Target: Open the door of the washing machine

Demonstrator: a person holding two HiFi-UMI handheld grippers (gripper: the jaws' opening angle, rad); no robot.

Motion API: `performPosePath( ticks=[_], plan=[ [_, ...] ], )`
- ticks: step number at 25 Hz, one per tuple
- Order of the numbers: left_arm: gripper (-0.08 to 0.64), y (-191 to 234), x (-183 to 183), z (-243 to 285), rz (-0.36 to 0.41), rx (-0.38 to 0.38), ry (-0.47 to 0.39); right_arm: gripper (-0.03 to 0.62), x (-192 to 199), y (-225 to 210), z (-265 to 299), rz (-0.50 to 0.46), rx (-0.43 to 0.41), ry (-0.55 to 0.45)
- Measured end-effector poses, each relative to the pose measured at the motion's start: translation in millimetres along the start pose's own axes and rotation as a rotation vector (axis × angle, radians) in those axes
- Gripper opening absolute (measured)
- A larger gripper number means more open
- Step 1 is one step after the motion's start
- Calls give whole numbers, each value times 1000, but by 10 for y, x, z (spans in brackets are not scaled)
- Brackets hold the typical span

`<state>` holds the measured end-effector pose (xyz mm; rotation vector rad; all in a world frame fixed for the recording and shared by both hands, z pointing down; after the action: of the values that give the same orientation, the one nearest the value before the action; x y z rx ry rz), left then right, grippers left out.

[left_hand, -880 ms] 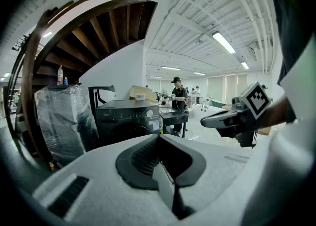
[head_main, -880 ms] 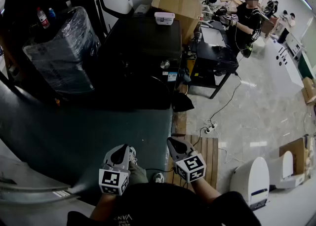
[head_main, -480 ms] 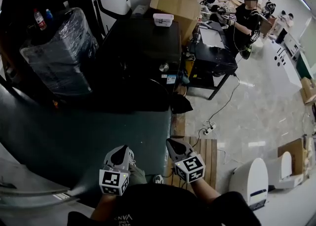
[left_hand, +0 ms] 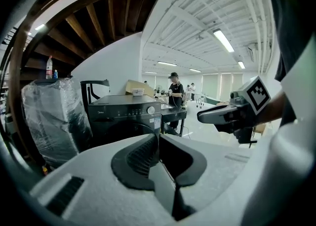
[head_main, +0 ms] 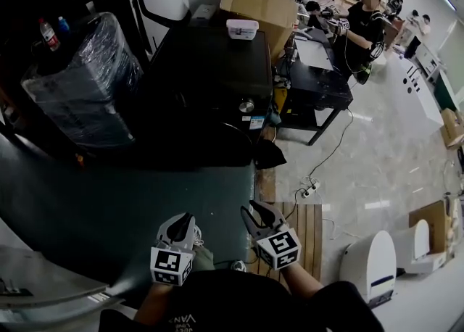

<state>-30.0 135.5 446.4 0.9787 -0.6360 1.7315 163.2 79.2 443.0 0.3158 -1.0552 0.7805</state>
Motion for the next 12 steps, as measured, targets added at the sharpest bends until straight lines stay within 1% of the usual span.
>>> performPosePath(
  ticks=[2,3,5,12],
  plan=[
    [26,144,-49,115,4,24,11,107,-69,-35,148,4,16,13],
    [45,221,-77,176,7,37,16,113,-104,-55,226,7,26,19],
    [154,391,-139,301,13,63,26,121,-183,-94,389,14,48,30],
    [175,1148,-363,635,67,115,54,146,-525,-156,988,45,143,41]
  ],
)
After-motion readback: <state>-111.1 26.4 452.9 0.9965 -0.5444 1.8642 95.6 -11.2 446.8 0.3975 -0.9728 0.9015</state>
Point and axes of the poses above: the fingertips, and each gripper's own axes: z forward along the fingers, y to its left, x out of its underside, the point moved 5 cm from there along -z, backward along the fingers, and after that the axes turned 10 degrees about y, right-handed, at the moved point
